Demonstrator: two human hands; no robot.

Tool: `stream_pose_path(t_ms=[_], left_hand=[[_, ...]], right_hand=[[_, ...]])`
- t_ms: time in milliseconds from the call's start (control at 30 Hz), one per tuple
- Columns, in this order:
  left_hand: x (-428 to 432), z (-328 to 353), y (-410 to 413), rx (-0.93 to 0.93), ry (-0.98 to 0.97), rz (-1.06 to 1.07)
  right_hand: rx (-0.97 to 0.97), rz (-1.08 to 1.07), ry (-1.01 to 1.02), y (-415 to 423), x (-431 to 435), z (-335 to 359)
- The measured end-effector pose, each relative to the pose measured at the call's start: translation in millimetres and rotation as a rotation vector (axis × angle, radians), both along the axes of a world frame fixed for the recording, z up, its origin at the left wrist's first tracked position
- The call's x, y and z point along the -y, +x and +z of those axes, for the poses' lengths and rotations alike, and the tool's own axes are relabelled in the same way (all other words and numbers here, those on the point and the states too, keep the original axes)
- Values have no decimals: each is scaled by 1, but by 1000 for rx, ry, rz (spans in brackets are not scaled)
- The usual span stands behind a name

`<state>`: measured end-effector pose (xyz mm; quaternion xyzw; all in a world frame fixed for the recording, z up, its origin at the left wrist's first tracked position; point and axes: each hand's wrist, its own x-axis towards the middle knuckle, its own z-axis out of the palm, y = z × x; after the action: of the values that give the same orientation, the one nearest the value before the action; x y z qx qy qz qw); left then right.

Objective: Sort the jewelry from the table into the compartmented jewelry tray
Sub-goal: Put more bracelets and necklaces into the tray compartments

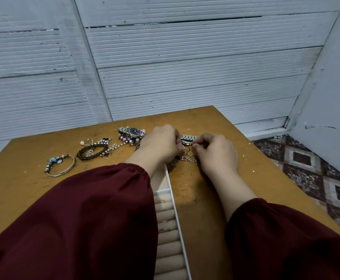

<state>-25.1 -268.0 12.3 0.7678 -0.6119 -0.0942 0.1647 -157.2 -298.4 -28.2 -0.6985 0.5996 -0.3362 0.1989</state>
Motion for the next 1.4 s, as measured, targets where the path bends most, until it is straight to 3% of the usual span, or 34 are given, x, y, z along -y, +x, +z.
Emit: stream_pose_path(t_ms=[433,600,933,1200,1400], left_hand=[[-61,19,7,-179,-222,86],[-97,20,8,-279,-276,125],[-177,25,-9,-303,-366,183],[-224,-3,-27,-270,-444,275],[-236,-22,-26,-169,-451,219]], right_hand=[[274,96,-62,-12,-37,7],[304,108,-85,-18,-65,13],[384,171,-67,-28,-133,14],[378,257,-61,-28,-171,0],[204,303,-226,-33,-183,0]])
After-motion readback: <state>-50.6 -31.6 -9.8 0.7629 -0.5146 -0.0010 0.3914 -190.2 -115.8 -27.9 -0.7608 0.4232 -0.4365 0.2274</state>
